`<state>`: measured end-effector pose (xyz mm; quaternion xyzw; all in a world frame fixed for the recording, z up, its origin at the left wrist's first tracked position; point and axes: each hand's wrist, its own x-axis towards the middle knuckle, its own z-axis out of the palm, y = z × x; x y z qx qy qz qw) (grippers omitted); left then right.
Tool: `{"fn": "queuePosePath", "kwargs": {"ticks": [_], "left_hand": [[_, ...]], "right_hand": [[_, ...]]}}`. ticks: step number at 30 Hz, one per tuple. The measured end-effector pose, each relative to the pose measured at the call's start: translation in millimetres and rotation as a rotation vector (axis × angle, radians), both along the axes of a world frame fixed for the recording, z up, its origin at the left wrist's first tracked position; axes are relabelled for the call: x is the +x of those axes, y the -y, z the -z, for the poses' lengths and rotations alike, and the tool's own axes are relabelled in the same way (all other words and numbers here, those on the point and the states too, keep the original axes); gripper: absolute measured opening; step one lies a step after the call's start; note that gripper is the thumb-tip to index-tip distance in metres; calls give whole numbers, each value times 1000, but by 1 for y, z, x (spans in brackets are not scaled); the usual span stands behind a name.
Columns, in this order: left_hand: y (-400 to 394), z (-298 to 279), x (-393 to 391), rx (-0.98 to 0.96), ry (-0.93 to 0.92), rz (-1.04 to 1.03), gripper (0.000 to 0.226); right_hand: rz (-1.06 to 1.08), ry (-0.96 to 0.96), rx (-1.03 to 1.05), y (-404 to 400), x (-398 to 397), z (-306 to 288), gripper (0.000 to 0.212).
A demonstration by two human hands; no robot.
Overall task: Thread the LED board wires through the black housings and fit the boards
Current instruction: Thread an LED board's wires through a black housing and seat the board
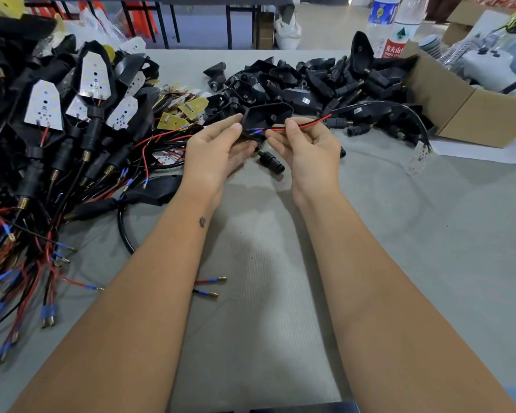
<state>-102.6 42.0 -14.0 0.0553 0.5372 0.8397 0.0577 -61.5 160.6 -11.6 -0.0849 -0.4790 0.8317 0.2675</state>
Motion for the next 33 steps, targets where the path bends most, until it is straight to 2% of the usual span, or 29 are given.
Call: {"fn": "queuePosePath", "kwargs": {"ticks": [6, 14, 24, 30, 33], "left_hand": [[-1, 1, 2, -93, -52, 9, 23], [-2, -1, 3, -82, -38, 16, 12], [-3, 0, 5, -94, -55, 33, 12], [-4, 3, 3, -114, -80, 49, 16], [-5, 1, 3, -44, -76, 29, 25]], "right_hand": [[-56, -14, -73, 2, -1, 1, 14], [50, 24, -81, 3, -2, 3, 14], [136, 12, -128, 5, -2, 1, 15], [63, 48, -42, 9, -3, 2, 10], [-22, 103, 51, 13, -2, 1, 9]]}}
